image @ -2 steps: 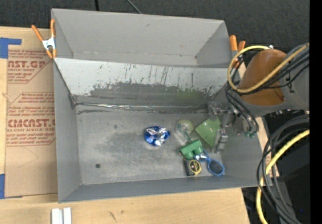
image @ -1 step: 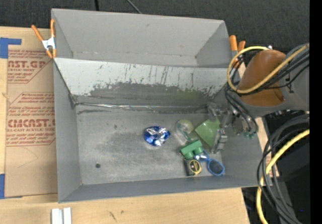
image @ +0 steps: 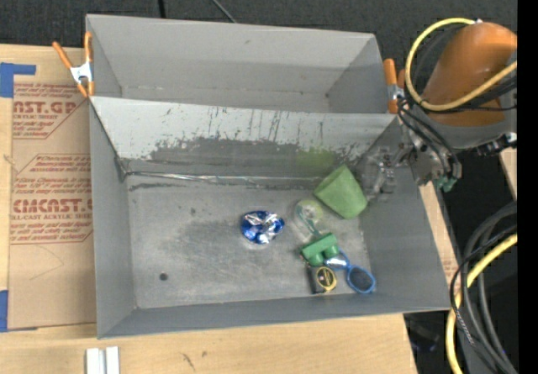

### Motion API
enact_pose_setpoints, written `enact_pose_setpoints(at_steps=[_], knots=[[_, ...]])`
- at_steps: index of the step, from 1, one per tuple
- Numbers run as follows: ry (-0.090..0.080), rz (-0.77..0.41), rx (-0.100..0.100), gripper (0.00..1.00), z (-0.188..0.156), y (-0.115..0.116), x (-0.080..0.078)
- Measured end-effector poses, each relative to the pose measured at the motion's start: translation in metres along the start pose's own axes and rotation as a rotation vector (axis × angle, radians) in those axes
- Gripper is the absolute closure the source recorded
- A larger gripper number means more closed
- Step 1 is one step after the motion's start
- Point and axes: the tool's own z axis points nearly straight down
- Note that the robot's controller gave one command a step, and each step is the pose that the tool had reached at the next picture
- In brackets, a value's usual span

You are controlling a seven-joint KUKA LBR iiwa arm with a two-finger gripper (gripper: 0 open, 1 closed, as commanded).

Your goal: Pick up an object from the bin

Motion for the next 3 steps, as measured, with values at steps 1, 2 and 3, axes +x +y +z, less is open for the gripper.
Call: enact_pose_setpoints(at_steps=[1, 2, 3], knots=[[0.009, 0.000, -0.001, 0.00, 0.005, 0.000, 0.002], [-0.018, -0.284, 0.004, 0.00, 0.092, 0.031, -0.010], [0.007, -0.442, -0.005, 0.00, 0.119, 0.052, 0.073]])
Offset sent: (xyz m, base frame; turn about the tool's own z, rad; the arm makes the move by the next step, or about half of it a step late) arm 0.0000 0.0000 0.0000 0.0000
